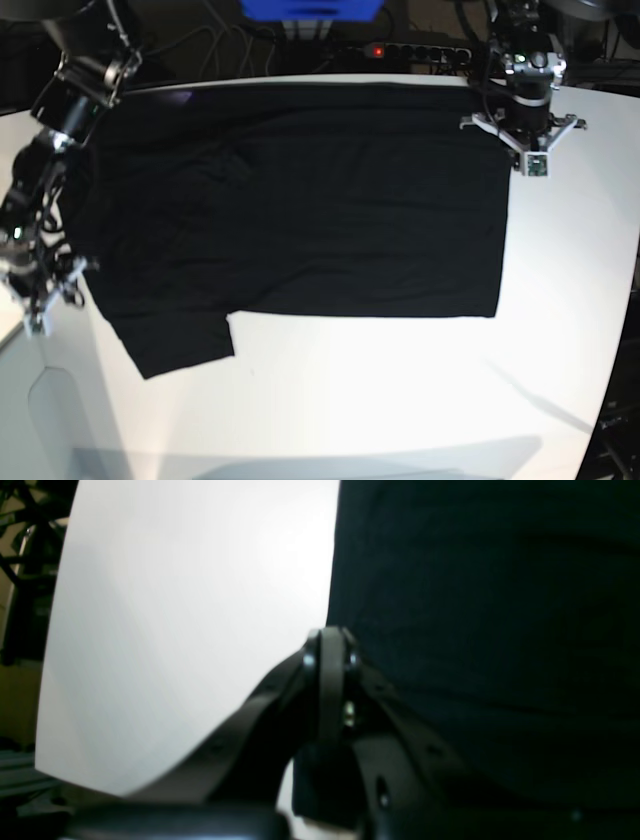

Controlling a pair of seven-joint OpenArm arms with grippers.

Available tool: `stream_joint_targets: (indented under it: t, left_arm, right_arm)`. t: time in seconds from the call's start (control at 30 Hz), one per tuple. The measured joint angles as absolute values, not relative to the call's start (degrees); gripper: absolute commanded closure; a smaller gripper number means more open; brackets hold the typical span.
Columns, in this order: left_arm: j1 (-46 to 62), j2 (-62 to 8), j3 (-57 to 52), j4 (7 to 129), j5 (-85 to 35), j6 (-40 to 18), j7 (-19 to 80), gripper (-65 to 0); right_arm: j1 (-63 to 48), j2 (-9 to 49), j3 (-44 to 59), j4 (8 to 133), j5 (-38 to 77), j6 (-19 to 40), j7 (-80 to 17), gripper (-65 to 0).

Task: Fold the T-shirt properly
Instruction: 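Move both grippers to the shirt's side edges near the hem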

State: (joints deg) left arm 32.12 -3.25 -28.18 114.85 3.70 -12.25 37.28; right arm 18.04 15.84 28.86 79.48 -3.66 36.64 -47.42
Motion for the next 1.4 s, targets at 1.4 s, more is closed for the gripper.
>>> stream_joint_targets:
  t: [1.4]
  left_arm:
    - [32.18,-3.16,-28.03,114.69,3.57,-12.19,37.50,0.0]
  right_arm:
    - [28.64,23.18,26.22,34.11,13.50,39.24,-29.47,-28.2]
